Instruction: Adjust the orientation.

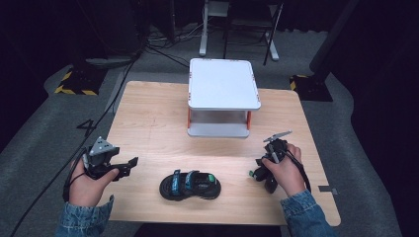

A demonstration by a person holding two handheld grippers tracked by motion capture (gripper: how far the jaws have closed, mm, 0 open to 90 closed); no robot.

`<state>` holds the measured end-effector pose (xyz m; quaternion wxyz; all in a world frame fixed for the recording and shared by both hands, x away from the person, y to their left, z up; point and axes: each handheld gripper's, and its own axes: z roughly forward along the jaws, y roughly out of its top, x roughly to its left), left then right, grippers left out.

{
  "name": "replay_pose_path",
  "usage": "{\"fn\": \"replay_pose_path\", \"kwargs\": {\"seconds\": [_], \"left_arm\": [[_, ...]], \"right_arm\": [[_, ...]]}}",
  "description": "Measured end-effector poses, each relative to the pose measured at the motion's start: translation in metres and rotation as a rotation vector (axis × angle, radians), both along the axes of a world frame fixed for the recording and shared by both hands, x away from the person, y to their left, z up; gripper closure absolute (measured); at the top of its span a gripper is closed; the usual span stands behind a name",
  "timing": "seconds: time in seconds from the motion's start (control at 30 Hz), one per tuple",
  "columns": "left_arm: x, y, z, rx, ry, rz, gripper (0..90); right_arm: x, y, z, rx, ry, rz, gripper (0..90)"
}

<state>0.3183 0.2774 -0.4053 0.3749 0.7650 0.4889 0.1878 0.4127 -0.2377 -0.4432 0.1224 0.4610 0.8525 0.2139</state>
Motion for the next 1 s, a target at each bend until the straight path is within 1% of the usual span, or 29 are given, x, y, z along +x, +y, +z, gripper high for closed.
{"fn": "replay_pose_path", "kwargs": {"seconds": [0.13, 0.2, 0.27, 0.3, 0.33, 0.37, 0.4, 0.43, 0.5, 0.57, 0.6, 0.67, 0.73, 0.8, 0.83, 0.87, 0.9, 0.93, 0.97, 1.0], "left_arm": [[0.001, -0.001, -0.001, -0.004, 0.0, 0.0, 23.9], [0.001, -0.001, 0.0, 0.0, 0.004, -0.006, 23.8], [0.003, -0.003, -0.001, -0.003, 0.004, -0.007, 23.8], [0.004, -0.003, -0.001, -0.005, 0.004, -0.011, 23.8], [0.004, -0.004, -0.001, -0.007, 0.006, -0.01, 23.9], [0.006, -0.005, -0.002, -0.003, 0.007, -0.013, 23.9], [0.007, -0.006, -0.002, -0.005, 0.008, -0.016, 23.9], [0.008, -0.008, -0.003, -0.002, 0.009, -0.019, 24.0], [0.01, -0.01, -0.003, 0.001, 0.01, -0.033, 24.0], [0.01, -0.012, -0.003, -0.001, 0.013, -0.039, 23.9], [0.011, -0.012, -0.003, -0.004, 0.011, -0.038, 23.9], [0.011, -0.011, -0.003, -0.007, 0.009, -0.036, 23.9], [0.012, -0.011, -0.003, -0.008, 0.008, -0.032, 23.9], [0.013, -0.011, -0.002, -0.007, 0.01, -0.031, 24.0], [0.015, -0.012, -0.002, -0.011, 0.008, -0.038, 24.0], [0.015, -0.012, -0.002, -0.011, 0.008, -0.038, 24.0], [0.019, -0.014, -0.002, -0.007, 0.006, -0.053, 24.0], [0.019, -0.014, -0.002, -0.007, 0.006, -0.053, 24.0], [0.024, -0.017, -0.001, -0.01, 0.004, -0.068, 24.0], [0.027, -0.02, -0.001, -0.017, 0.0, -0.067, 24.0]], "right_arm": [[-0.003, -0.001, 0.008, -0.014, -0.019, 0.004, 57.6], [-0.005, -0.005, 0.012, 0.0, -0.052, -0.002, 59.3], [-0.007, -0.013, 0.02, 0.03, -0.095, -0.022, 61.8], [-0.008, -0.017, 0.024, 0.053, -0.124, -0.027, 62.6], [-0.009, -0.022, 0.028, 0.09, -0.147, -0.024, 63.2], [-0.009, -0.026, 0.029, 0.145, -0.169, -0.015, 63.4], [-0.009, -0.028, 0.029, 0.211, -0.181, -0.003, 63.5], [-0.008, -0.029, 0.027, 0.258, -0.197, 0.011, 63.5], [-0.006, -0.027, 0.021, 0.304, -0.215, 0.036, 63.5], [-0.003, -0.026, 0.012, 0.346, -0.209, 0.061, 63.2], [-0.001, -0.027, 0.009, 0.348, -0.211, 0.055, 63.0], [0.002, -0.035, 0.007, 0.333, -0.172, 0.028, 62.9], [0.001, -0.042, 0.003, 0.329, -0.148, 0.018, 62.9], [0.001, -0.045, 0.003, 0.32, -0.141, 0.018, 62.9], [-0.001, -0.048, 0.002, 0.296, -0.123, 0.021, 62.9], [-0.001, -0.048, 0.002, 0.296, -0.123, 0.021, 62.9], [-0.004, -0.053, 0.0, 0.279, -0.1, 0.03, 62.8], [-0.006, -0.055, -0.002, 0.265, -0.088, 0.037, 62.7], [-0.007, -0.059, -0.004, 0.252, -0.074, 0.042, 62.3], [-0.009, -0.064, -0.006, 0.256, -0.076, 0.042, 61.8]]}}
